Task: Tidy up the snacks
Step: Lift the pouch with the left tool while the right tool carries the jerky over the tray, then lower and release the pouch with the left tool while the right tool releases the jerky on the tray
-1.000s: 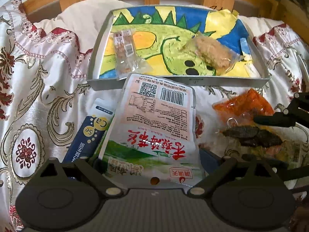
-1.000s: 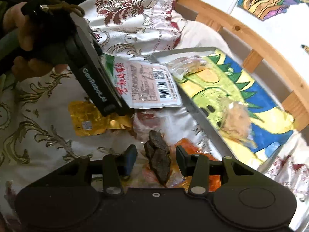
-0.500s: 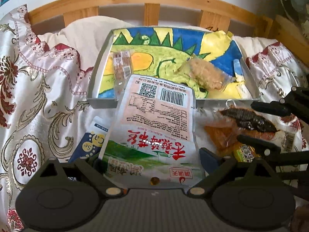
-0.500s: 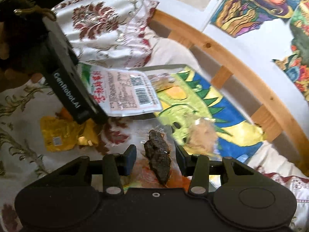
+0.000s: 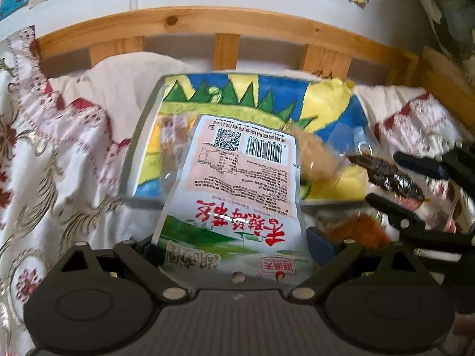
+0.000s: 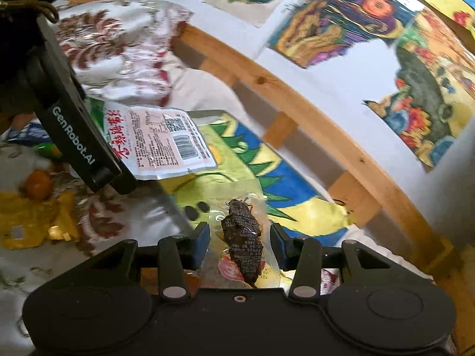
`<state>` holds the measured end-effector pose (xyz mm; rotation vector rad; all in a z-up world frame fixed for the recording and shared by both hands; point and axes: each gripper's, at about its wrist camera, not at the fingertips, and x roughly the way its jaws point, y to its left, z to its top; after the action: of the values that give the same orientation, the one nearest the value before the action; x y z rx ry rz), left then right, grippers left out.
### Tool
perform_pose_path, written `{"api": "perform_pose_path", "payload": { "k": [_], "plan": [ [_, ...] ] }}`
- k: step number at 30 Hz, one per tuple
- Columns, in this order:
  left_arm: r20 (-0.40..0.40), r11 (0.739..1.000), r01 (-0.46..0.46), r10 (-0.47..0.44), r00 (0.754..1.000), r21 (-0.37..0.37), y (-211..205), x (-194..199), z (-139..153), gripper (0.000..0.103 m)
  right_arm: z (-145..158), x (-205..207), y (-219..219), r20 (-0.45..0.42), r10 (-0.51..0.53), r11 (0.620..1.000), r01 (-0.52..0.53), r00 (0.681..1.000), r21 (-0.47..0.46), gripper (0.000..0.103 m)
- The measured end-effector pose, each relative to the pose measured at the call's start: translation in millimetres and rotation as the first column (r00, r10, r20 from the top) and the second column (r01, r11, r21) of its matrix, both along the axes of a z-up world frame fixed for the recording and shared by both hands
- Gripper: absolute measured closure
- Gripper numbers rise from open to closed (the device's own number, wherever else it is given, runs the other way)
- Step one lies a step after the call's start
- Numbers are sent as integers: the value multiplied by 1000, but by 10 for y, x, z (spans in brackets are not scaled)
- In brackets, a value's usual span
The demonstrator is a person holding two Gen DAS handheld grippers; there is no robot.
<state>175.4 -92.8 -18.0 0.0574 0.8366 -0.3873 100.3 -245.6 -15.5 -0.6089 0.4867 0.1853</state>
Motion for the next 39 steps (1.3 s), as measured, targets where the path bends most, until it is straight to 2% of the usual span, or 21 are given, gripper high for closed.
{"api": "perform_pose_path", "payload": {
  "k": [6, 11, 17, 27, 39],
  "plan": [
    [20, 999, -24, 25, 999, -48, -93, 337, 32, 6, -19, 194, -164, 37, -90, 996, 89, 995, 23, 56],
    [55, 998, -33, 35, 998, -44, -229, 583, -14, 6, -53, 403, -296, 53, -162, 986, 158, 985, 59, 56],
    [63, 999, -24, 27, 998, -49, -394, 816, -154, 6, -119, 642, -427, 30, -228, 968, 224, 973, 114, 56],
    [46, 999, -14, 16, 999, -50, -518, 952, -372, 6, -257, 865, -523, -9, -274, 952, 273, 962, 135, 56],
    [16, 997, -27, 29, 999, -79, -497, 1022, -388, 6, -324, 948, -512, -31, -278, 952, 280, 960, 125, 56]
  ]
}}
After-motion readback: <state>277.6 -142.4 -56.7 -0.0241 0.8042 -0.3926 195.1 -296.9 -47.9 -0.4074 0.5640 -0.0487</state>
